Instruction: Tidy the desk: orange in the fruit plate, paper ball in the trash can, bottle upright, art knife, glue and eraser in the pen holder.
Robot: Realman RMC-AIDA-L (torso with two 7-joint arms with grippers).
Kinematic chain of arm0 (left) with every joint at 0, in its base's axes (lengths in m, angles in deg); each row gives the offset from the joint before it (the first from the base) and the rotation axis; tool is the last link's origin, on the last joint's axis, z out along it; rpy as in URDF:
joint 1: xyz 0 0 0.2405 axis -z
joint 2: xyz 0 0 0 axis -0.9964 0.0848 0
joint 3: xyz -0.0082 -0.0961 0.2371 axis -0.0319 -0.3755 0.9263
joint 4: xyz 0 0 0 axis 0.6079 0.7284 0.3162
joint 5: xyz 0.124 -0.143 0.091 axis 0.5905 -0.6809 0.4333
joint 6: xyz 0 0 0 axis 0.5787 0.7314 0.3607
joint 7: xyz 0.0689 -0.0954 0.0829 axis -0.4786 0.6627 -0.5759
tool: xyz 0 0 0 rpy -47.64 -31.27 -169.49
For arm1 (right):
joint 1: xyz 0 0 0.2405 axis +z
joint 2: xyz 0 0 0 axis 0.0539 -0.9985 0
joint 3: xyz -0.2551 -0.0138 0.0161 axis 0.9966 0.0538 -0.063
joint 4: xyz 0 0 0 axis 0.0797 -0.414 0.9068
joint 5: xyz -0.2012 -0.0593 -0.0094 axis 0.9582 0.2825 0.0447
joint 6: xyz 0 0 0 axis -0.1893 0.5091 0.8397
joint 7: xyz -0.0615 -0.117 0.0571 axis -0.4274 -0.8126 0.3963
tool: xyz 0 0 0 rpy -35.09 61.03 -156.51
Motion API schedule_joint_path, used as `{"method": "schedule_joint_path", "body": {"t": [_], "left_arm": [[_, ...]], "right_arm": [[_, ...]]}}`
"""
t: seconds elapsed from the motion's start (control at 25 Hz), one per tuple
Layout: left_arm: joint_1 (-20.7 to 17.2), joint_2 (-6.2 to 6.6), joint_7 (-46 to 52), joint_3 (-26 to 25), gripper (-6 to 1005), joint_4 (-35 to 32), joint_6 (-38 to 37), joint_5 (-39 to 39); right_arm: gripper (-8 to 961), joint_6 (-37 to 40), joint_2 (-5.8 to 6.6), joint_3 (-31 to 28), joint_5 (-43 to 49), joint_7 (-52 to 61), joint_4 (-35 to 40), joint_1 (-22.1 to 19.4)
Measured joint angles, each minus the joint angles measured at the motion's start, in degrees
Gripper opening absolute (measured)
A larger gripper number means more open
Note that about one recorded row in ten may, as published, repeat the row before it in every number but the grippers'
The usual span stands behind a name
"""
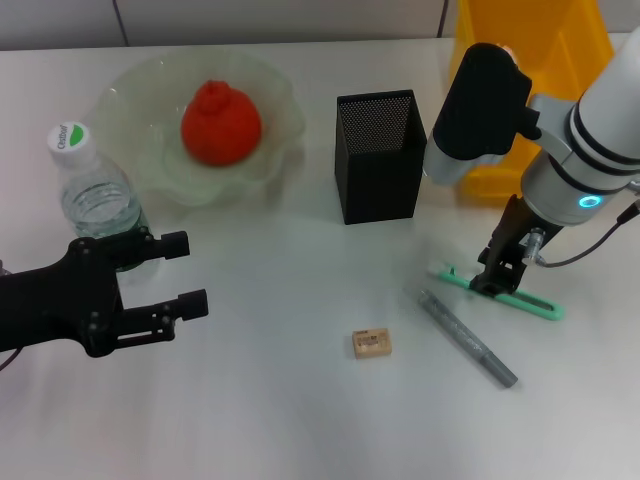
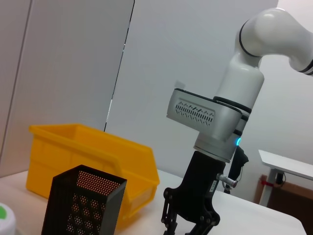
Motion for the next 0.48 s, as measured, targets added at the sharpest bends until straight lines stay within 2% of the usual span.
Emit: {"method": "schedule_joint_path", "body": {"t": [0.48], "left_arm": [[0.0, -0.07, 0.0, 0.0, 770, 0.0, 0.5, 0.0]], "right_arm": [[293, -1.8, -0.11, 1.5, -0.9, 0.0, -2.6, 0.4]]}}
